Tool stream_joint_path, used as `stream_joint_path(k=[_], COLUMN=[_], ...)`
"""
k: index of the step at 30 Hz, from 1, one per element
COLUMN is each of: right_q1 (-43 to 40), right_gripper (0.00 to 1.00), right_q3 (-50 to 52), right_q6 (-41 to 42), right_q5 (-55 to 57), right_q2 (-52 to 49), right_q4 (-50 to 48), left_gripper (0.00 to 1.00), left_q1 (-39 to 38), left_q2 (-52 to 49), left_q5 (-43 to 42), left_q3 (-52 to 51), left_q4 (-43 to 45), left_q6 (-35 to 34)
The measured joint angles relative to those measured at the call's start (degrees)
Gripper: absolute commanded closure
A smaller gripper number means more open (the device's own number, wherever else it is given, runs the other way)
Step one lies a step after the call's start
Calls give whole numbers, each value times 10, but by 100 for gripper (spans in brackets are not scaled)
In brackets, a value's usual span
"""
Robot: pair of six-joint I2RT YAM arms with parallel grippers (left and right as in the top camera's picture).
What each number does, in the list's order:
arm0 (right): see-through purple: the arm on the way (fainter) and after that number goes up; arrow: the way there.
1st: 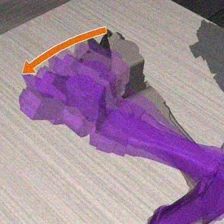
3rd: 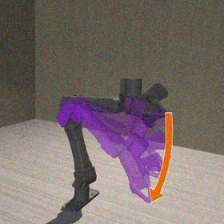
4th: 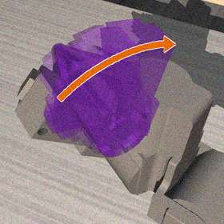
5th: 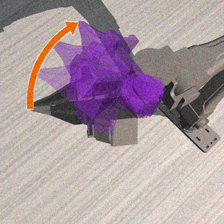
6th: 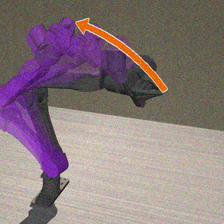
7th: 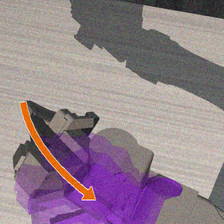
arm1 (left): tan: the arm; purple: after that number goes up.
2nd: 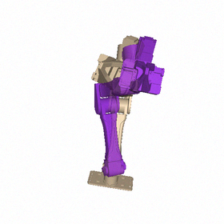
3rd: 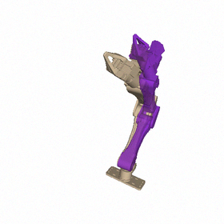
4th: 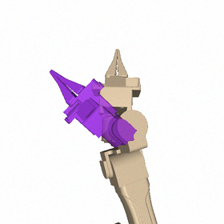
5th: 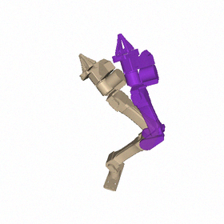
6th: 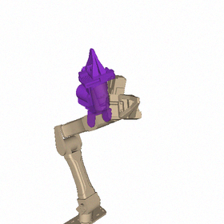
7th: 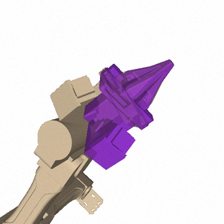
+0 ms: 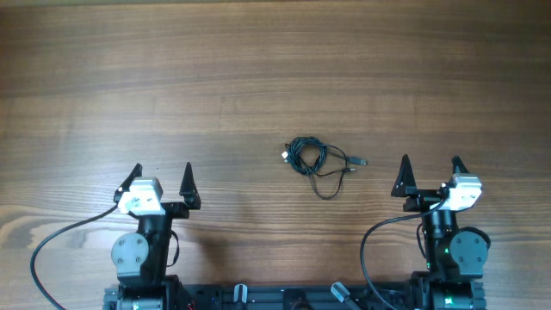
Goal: Untangle cables
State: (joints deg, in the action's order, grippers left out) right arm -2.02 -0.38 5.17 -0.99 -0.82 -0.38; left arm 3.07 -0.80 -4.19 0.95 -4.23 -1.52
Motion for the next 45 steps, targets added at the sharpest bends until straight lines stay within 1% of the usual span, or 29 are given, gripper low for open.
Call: stream_joint_path(k=[5,35,38,40,42,44,45], right_q1=[0,0,0,0,0,0,0], right_gripper=[0,0,0,0,0,0,0], right_q3=[0,0,0,0,0,0,0], right_q6=[0,0,0,0,0,0,0], right_q5=[0,0,0,0,0,0,0], right_q2=[-5,-5,-5,-5,-5,-6,-6], right_q4=[0,0,0,0,0,0,0], left_gripper=[0,0,0,0,0,0,0], left_q1=[-20,-20,-20,-20,-20,-20,-20], left_q2=[0,0,0,0,-1,-2,-2], left_q5=[-2,-2,-2,-2,-2,-3,-6], left_q3=[0,0,-1,-1,-5,-6,-6], left_q4=[0,0,24,12,37,94,137], left_q6=[0,0,0,1,3,4,4])
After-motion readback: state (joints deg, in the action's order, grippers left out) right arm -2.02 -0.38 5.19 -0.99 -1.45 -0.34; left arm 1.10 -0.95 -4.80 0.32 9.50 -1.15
